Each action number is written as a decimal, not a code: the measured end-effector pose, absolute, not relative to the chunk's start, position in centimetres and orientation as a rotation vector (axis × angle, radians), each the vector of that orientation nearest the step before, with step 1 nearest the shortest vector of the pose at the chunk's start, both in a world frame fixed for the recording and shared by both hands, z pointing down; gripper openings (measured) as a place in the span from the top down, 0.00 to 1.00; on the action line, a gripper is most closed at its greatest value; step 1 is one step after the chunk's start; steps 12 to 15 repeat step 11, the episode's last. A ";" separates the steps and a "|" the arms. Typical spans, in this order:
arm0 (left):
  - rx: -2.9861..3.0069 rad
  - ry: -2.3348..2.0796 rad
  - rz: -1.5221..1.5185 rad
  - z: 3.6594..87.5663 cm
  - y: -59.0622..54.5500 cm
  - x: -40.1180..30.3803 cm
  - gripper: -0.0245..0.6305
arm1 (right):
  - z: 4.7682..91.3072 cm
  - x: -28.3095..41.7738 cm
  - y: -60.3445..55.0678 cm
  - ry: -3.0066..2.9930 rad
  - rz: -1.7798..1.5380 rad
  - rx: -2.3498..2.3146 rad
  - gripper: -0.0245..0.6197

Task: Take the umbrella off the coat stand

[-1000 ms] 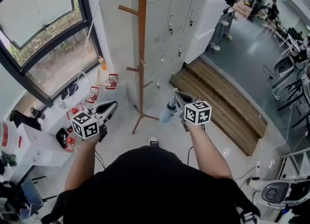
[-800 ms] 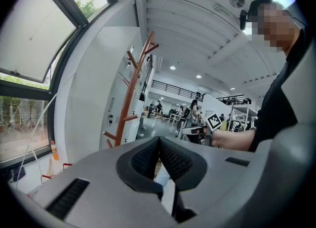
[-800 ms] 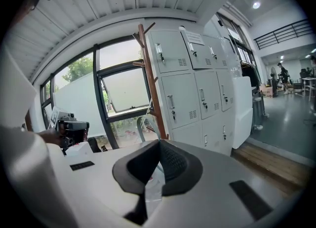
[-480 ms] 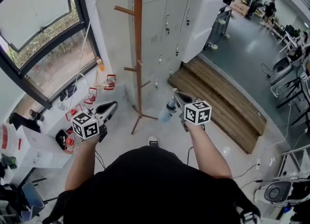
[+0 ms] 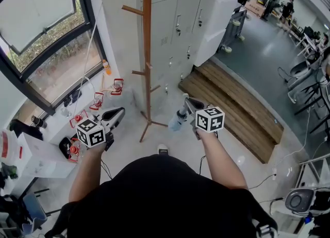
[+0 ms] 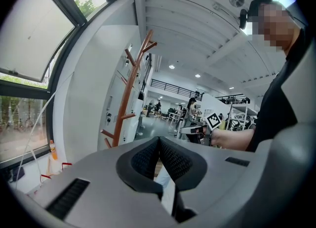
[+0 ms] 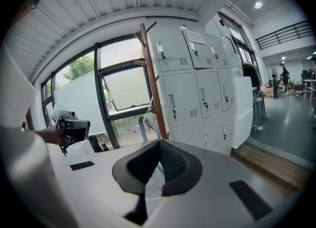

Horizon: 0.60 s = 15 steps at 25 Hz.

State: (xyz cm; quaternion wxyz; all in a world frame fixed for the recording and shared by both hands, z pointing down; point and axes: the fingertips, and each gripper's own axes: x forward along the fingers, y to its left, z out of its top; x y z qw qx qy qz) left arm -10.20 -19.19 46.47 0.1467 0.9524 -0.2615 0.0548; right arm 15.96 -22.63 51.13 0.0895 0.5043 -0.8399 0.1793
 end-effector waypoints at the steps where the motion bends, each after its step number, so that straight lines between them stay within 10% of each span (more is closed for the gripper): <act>1: 2.742 -0.751 0.159 46.5 -19.1 -10.1 0.93 | 51.1 15.9 -22.6 -2.499 0.531 1.499 0.94; 15: 2.735 -0.805 0.154 45.9 -20.8 -11.8 0.93 | 50.8 15.3 -23.4 -2.502 0.525 1.475 0.94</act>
